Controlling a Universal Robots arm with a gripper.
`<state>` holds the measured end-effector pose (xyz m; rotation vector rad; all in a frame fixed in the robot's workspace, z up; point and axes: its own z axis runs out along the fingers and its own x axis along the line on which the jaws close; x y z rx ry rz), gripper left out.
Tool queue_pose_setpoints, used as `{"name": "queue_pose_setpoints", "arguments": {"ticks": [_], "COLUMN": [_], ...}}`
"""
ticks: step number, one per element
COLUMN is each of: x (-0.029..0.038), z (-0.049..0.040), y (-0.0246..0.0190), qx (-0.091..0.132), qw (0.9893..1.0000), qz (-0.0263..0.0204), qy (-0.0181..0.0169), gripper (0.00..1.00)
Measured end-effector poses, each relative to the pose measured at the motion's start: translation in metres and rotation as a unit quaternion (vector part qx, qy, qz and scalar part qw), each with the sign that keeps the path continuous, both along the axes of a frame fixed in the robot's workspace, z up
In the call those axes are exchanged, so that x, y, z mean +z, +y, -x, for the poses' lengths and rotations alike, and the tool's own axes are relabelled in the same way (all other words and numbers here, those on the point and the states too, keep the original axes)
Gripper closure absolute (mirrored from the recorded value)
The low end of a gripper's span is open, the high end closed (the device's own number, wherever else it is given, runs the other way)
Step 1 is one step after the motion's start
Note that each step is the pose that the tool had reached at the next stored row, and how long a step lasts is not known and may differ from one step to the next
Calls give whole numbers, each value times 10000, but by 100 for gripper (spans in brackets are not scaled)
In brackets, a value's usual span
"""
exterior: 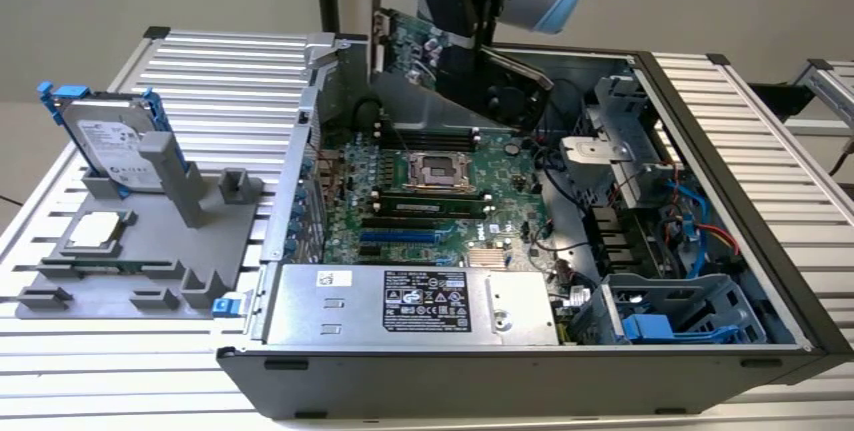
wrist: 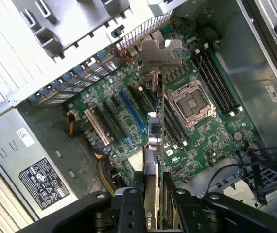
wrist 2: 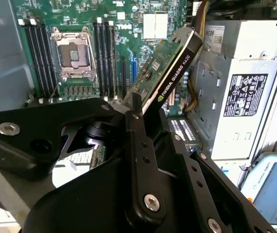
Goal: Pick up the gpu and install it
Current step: 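Insert the gpu into the slot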
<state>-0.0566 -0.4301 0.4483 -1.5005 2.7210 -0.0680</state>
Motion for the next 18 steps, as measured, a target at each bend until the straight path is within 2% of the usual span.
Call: {"name": "queue_pose_setpoints", "arguments": {"ticks": [9,18], "x": [0,0], "z": [0,0], "y": [0,0], "qx": [405,832], "qw": [9992,9965], "qz": [0,0], "qy": [0,0], "gripper": [100,100]}}
